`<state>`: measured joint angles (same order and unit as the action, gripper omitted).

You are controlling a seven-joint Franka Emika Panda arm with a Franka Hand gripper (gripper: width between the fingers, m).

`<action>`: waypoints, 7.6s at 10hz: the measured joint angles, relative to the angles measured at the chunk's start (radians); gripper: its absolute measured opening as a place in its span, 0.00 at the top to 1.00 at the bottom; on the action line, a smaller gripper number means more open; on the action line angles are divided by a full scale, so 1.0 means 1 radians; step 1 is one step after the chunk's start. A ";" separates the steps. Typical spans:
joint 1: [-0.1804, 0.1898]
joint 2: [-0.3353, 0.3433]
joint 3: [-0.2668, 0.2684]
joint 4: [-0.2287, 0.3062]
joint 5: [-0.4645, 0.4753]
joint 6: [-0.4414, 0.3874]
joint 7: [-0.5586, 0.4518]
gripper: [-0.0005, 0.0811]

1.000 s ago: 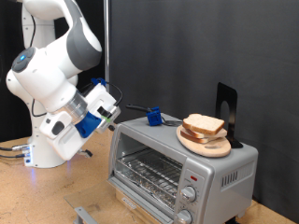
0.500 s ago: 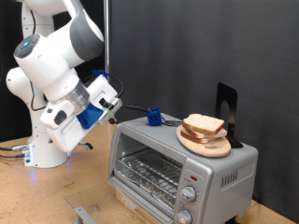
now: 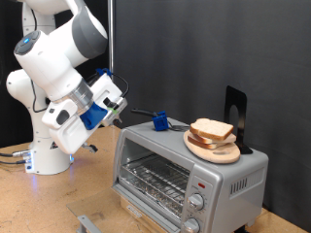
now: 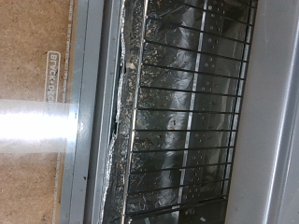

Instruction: Make a piece of toast with the oven

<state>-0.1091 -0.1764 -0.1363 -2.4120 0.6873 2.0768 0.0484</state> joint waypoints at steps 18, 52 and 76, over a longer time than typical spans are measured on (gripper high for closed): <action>0.043 -0.164 0.174 0.040 -0.094 0.073 -0.168 0.00; 0.092 -0.258 0.501 -0.156 -0.164 0.318 -0.188 0.00; 0.101 -0.161 0.579 -0.202 -0.129 0.447 -0.187 0.00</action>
<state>-0.0086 -0.3374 0.4424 -2.6142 0.5586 2.5239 -0.1383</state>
